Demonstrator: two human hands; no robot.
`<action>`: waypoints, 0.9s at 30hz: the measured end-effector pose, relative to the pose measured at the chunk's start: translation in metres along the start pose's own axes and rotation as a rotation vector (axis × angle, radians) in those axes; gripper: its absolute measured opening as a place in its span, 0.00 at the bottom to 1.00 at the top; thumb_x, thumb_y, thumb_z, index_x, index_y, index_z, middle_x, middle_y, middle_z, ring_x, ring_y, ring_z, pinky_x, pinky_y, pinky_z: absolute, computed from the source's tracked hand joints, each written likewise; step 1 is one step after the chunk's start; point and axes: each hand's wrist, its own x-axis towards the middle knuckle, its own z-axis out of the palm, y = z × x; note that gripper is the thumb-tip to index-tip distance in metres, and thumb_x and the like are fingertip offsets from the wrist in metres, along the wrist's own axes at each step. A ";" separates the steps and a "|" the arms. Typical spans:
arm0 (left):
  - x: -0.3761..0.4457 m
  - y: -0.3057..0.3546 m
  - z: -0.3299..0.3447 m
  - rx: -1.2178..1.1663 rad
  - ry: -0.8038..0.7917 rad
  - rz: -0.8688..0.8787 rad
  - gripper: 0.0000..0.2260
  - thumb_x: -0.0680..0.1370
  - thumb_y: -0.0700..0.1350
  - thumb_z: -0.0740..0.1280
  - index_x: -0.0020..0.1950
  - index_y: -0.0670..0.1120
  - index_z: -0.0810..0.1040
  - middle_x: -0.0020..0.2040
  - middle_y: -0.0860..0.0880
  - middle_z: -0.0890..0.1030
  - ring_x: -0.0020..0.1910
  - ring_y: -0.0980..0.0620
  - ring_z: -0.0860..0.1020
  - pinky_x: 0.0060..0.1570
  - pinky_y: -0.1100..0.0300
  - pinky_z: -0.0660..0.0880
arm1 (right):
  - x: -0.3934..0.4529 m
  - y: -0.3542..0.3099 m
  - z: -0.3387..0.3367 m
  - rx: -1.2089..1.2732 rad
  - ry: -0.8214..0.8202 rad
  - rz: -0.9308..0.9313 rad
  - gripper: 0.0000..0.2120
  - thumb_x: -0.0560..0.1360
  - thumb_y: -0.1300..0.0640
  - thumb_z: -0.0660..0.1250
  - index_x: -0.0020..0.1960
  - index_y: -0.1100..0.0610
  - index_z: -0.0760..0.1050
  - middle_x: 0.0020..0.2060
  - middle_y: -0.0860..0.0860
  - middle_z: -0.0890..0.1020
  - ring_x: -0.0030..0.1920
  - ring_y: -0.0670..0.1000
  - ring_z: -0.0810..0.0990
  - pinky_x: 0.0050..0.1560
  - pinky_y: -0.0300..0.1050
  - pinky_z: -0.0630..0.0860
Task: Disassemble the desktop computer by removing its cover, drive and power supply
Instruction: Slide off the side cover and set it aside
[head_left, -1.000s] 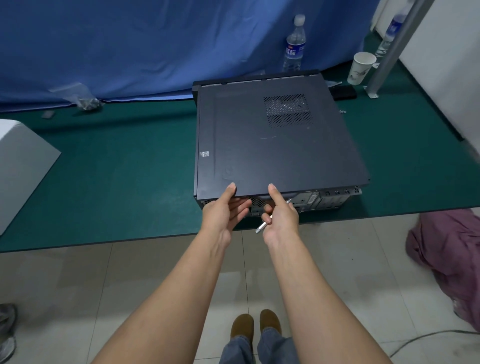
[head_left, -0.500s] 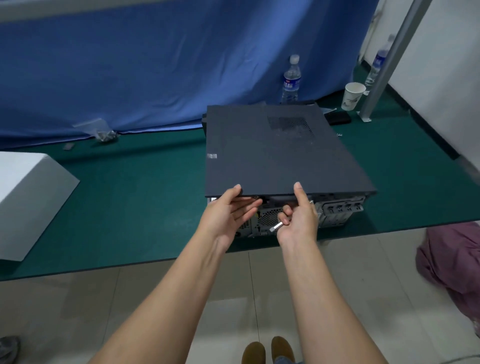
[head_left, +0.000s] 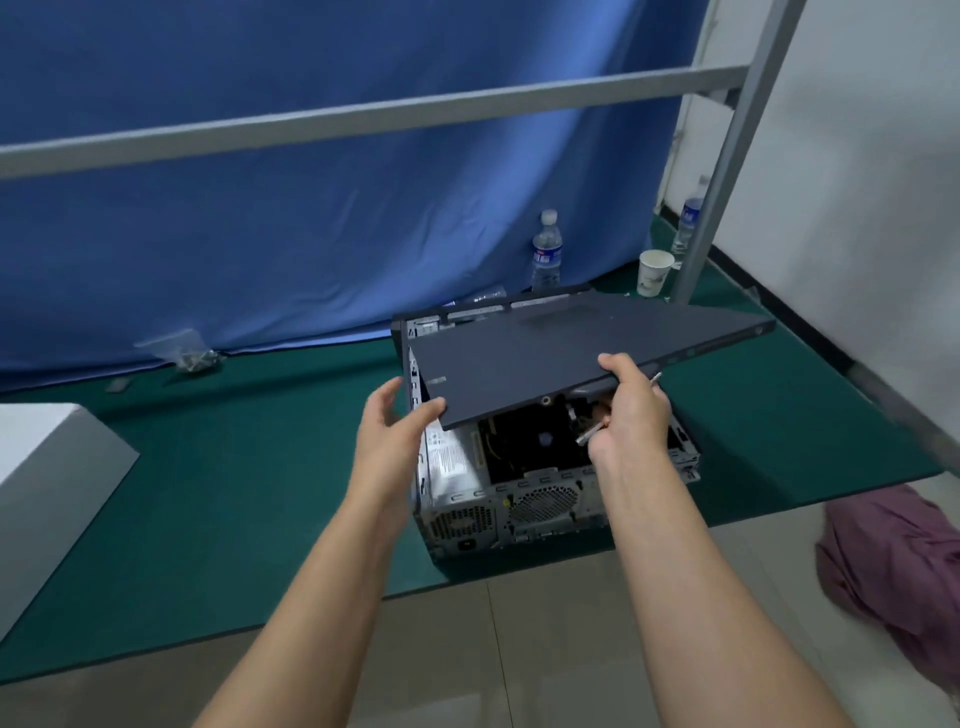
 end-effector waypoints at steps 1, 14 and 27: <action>0.000 0.010 0.001 0.128 -0.092 0.130 0.18 0.75 0.45 0.71 0.64 0.54 0.75 0.61 0.56 0.76 0.61 0.60 0.72 0.53 0.66 0.66 | -0.001 -0.009 0.004 0.016 0.008 -0.021 0.16 0.65 0.61 0.72 0.51 0.58 0.72 0.53 0.56 0.79 0.52 0.58 0.78 0.46 0.55 0.79; -0.034 0.068 0.140 0.079 -0.766 0.269 0.26 0.73 0.59 0.65 0.70 0.58 0.68 0.67 0.57 0.74 0.64 0.63 0.73 0.62 0.67 0.68 | -0.008 -0.166 0.021 -0.432 -0.169 -1.133 0.19 0.65 0.59 0.70 0.29 0.61 0.58 0.28 0.56 0.60 0.32 0.51 0.59 0.31 0.50 0.58; -0.003 0.125 0.280 -0.823 -0.652 -0.140 0.42 0.72 0.69 0.58 0.67 0.32 0.66 0.62 0.35 0.77 0.59 0.34 0.77 0.54 0.42 0.77 | 0.084 -0.337 -0.059 -1.454 -0.676 -1.735 0.08 0.70 0.59 0.70 0.37 0.58 0.71 0.29 0.56 0.75 0.32 0.59 0.73 0.33 0.51 0.72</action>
